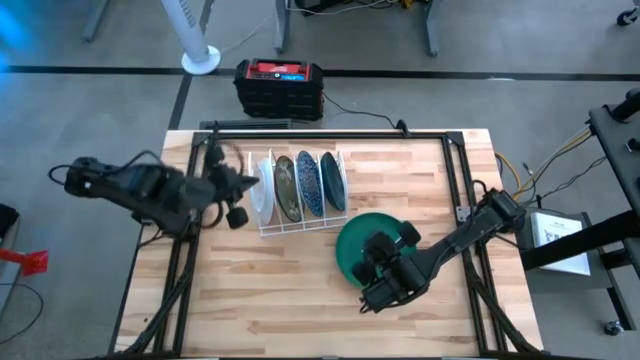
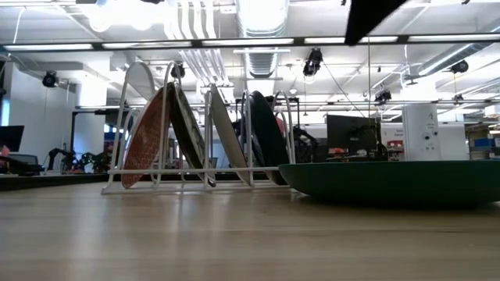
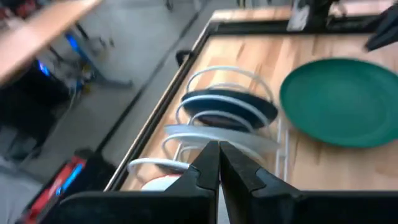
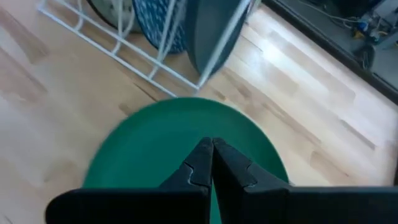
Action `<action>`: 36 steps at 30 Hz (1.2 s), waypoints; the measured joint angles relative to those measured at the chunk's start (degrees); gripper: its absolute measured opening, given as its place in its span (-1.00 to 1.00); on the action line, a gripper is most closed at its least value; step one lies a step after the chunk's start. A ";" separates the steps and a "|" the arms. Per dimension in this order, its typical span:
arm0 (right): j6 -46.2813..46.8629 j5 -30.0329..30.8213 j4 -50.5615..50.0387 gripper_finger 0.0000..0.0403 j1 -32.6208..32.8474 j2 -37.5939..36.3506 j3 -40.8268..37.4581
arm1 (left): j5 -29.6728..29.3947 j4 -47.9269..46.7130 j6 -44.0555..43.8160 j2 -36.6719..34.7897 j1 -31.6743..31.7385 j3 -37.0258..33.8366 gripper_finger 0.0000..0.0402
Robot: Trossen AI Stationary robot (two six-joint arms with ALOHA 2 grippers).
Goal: Sort dishes
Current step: Put the dark green plate into the dish rack
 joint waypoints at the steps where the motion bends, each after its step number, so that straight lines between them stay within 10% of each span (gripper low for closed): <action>1: 0.11 -0.11 0.29 -1.00 0.00 -0.50 -1.14 | -3.01 1.76 -0.90 -0.93 -2.30 -2.09 -1.00; 12: -10.33 -3.14 8.31 -1.00 -2.85 -8.70 -12.16 | -21.10 -1.89 -22.97 -4.20 -16.50 -10.78 -1.00; 26: -32.97 -20.41 35.96 -1.00 -8.55 -17.21 -27.79 | -9.09 -40.25 -60.08 3.77 -18.31 -5.04 -1.00; 36: -41.16 -37.47 50.79 -0.93 -6.90 -15.31 -34.71 | -8.73 -39.53 -62.19 4.77 -18.45 -12.55 -1.00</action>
